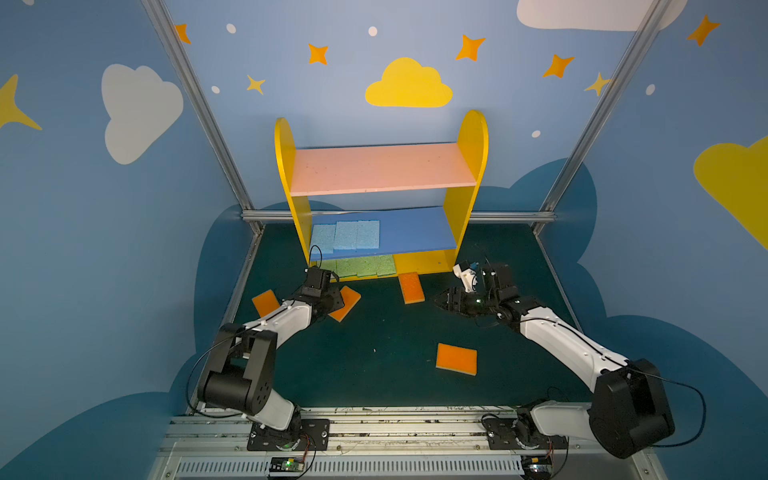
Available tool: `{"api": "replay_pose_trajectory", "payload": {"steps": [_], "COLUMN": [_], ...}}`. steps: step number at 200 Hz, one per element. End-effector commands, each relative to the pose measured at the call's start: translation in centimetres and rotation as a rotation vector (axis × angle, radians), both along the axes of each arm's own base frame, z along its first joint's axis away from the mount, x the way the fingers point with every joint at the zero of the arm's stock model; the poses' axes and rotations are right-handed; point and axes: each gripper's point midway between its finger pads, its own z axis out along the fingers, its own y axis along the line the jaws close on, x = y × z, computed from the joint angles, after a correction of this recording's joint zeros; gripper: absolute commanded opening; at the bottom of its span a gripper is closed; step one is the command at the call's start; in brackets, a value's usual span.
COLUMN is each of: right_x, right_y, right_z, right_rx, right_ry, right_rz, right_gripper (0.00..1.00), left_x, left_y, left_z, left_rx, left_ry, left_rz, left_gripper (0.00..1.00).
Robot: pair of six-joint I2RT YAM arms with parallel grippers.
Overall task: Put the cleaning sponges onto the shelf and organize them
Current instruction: 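Withdraw the right gripper from the shelf while the left reaches an orange sponge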
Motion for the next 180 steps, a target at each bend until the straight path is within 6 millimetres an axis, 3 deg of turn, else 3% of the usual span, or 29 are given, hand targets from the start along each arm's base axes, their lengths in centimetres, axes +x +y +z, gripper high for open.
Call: {"api": "replay_pose_trajectory", "payload": {"steps": [1,32,63,114,141,180], "right_x": [-0.4,-0.3,-0.3,-0.9,-1.4,-2.1], "right_y": [0.2,0.9,1.9,5.0,6.3,7.0], "right_z": [0.3,0.0,-1.3,-3.4,-4.1,-4.8], "right_rx": [0.022,0.043,0.045,0.003,-0.007,-0.019], "right_ry": [-0.003,0.013,0.054,0.123,0.151,0.173], "right_rz": [0.022,0.045,0.074,0.152,0.176,0.184], "right_gripper": [0.62,0.62,0.62,0.61,0.62,0.61], "left_x": [0.2,-0.8,-3.3,-7.4,-8.9,-9.6], "left_y": [-0.2,-1.7,-2.8,-6.3,-8.1,-10.1], "left_z": [-0.8,-2.0,-2.7,-2.3,-1.6,1.2], "left_rx": [-0.011,-0.073,-0.097,-0.250,-0.350,-0.385], "left_ry": [0.036,0.058,0.067,0.030,-0.012,-0.075], "left_rz": [-0.041,-0.094,-0.118,-0.128,-0.110,-0.149], "left_gripper": [0.44,0.42,0.43,0.44,0.45,0.48]}}
